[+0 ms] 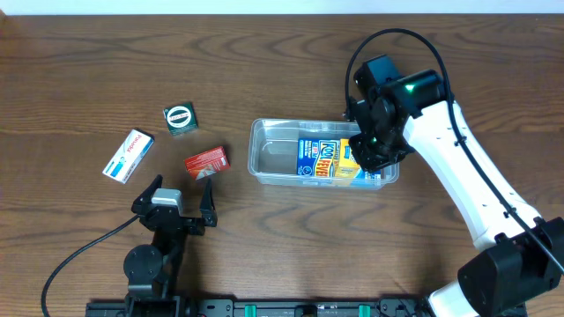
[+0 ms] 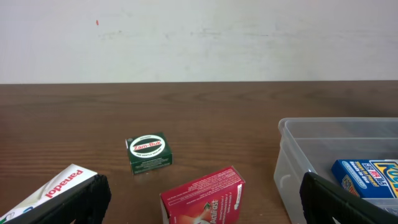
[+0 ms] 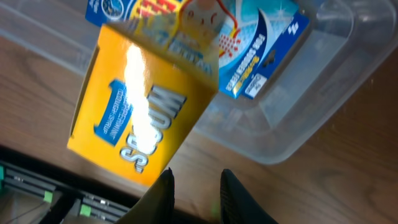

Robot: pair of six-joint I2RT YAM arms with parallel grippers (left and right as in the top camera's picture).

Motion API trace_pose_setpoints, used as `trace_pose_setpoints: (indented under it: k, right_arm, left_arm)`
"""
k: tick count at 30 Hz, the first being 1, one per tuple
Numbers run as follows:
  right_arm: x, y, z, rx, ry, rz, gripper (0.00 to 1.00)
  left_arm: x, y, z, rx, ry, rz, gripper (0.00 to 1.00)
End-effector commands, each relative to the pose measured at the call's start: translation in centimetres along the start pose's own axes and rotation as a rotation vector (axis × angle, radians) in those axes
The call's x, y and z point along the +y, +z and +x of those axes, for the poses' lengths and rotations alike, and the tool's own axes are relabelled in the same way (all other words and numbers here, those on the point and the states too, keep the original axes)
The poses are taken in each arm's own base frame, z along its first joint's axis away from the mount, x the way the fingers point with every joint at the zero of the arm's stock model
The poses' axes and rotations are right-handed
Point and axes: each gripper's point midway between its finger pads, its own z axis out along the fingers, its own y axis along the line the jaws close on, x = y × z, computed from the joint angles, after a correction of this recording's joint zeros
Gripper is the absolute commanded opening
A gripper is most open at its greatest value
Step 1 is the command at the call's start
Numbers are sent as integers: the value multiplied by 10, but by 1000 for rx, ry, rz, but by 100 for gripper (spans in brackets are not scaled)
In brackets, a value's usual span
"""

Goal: Pack container
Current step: 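Lower the Woods box into the container and release it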

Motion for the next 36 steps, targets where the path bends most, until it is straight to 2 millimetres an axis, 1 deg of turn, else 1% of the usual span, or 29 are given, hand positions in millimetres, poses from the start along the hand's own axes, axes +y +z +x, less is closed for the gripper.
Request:
trace_pose_setpoints:
  k: [1,12,21,36]
  right_arm:
    - [-2,4,-2,-3,18,4,23]
    - [2,4,-13,-49,14,-22,23]
    - [16,3,-27,-106,-5,-80,24]
    - [37,0,-43,-172,-46,-131,28]
  left_arm:
    - [1,1,16,44,1,-2,98]
    - [1,1,16,43,1,-2,98]
    - [1,1,16,44,1,-2,98]
    - [1,1,16,44,1,-2,98]
